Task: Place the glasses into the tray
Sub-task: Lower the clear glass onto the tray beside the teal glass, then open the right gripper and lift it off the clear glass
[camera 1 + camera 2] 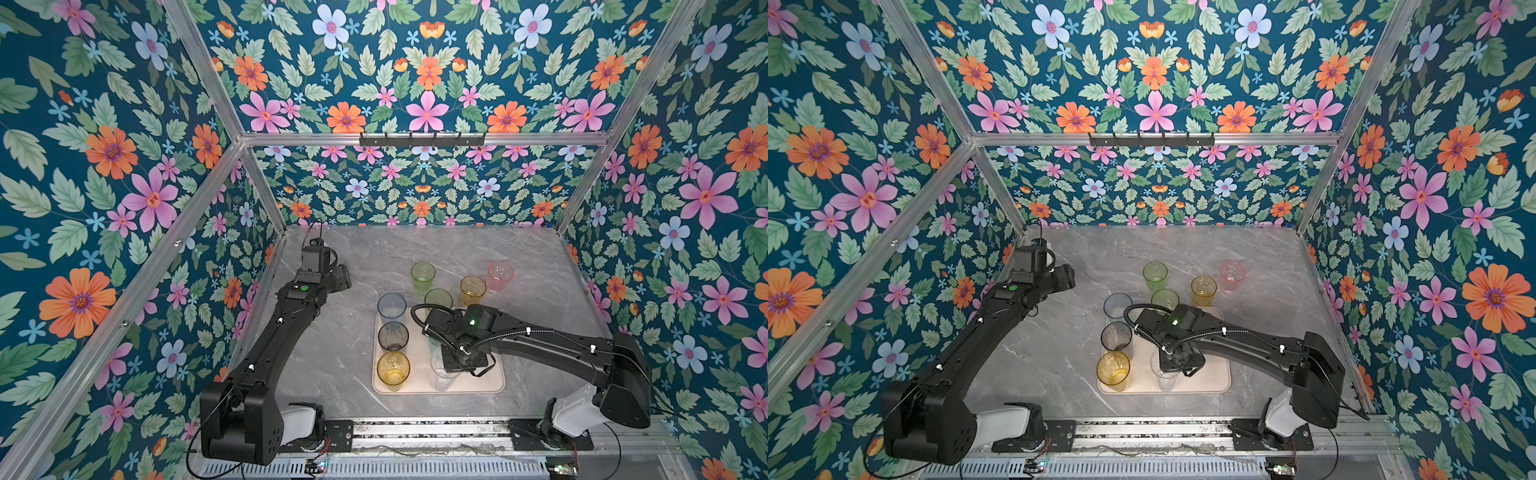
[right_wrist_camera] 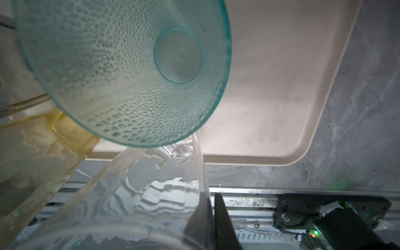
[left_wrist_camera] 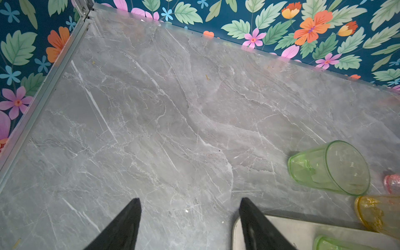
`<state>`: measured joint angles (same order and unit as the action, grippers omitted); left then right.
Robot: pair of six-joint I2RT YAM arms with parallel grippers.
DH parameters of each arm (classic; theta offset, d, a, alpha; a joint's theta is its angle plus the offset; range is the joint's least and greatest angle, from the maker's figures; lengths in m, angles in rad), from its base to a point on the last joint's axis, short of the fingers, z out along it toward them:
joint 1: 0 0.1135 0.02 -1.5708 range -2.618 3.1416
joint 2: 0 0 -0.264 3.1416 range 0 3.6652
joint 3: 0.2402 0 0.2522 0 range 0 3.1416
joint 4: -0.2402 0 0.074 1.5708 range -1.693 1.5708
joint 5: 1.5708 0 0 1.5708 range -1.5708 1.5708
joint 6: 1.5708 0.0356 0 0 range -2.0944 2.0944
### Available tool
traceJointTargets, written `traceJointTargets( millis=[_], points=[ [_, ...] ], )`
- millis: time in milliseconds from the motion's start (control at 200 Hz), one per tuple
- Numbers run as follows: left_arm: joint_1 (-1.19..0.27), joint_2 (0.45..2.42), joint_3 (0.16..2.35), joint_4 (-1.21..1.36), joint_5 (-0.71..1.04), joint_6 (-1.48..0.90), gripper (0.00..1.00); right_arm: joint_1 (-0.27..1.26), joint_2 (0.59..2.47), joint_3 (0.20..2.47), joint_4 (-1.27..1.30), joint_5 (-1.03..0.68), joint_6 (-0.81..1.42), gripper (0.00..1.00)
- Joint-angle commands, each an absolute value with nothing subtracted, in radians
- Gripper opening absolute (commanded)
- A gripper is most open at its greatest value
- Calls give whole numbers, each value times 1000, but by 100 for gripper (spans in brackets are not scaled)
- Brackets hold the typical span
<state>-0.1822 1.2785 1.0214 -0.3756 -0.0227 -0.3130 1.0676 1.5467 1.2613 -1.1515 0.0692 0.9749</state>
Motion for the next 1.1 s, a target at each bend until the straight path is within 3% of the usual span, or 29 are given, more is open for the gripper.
traceJointTargets(
  millis=[0, 310, 430, 1095],
  points=[
    [-181, 1275, 1020, -375, -27, -320, 74, 1068, 1554, 1269, -1176, 96, 985, 0],
    [-181, 1274, 1020, -374, -26, -319, 74, 1068, 1583, 1276, -1177, 123, 976, 0],
    [-181, 1277, 1020, -375, -23, -319, 74, 1068, 1582, 1267, -1150, 103, 967, 10],
    [-181, 1276, 1021, -373, -20, -321, 74, 1068, 1529, 1286, -1157, 85, 982, 30]
  ],
)
